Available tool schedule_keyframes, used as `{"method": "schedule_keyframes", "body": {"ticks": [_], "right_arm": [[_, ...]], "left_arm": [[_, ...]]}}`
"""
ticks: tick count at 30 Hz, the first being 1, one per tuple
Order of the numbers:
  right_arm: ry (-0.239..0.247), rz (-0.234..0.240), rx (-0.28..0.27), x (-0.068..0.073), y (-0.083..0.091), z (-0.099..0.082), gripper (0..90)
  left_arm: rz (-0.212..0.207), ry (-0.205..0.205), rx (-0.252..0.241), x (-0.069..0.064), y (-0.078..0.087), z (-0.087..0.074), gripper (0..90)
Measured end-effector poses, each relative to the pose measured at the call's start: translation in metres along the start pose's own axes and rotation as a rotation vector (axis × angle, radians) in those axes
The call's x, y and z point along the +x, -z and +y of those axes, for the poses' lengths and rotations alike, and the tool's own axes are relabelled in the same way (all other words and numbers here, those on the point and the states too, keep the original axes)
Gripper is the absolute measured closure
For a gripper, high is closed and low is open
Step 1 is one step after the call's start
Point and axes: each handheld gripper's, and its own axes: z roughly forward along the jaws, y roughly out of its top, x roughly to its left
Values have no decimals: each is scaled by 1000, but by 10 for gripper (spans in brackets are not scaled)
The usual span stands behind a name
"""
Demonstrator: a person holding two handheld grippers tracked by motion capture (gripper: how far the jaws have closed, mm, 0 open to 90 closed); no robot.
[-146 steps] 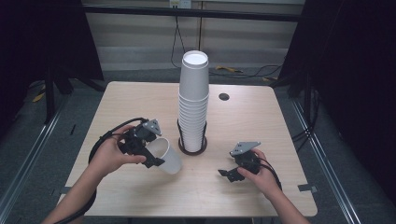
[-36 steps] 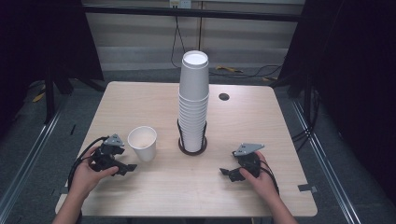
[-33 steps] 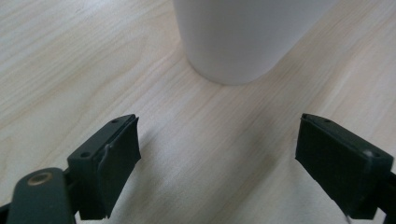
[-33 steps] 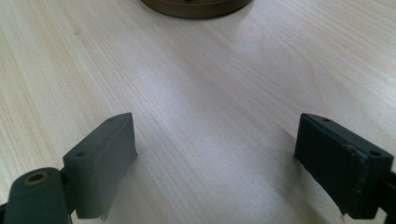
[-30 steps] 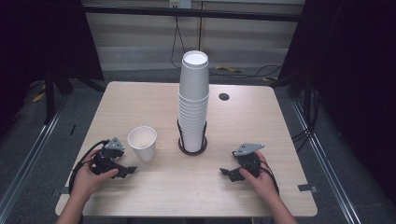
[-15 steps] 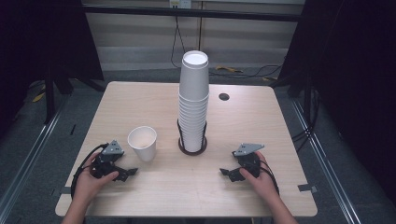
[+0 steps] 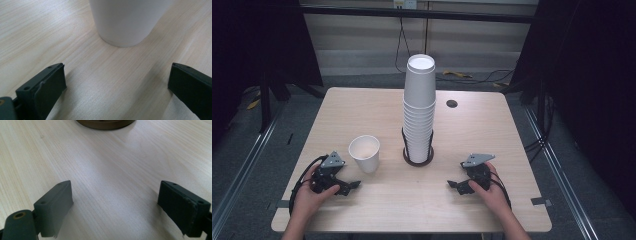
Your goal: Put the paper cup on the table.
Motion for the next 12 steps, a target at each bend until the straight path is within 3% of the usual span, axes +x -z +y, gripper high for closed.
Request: {"method": "schedule_keyframes", "body": {"ticks": [12], "right_arm": [[0,0,1,0,0,0,119]], "left_arm": [[1,0,-4,0,0,0,5]]}}
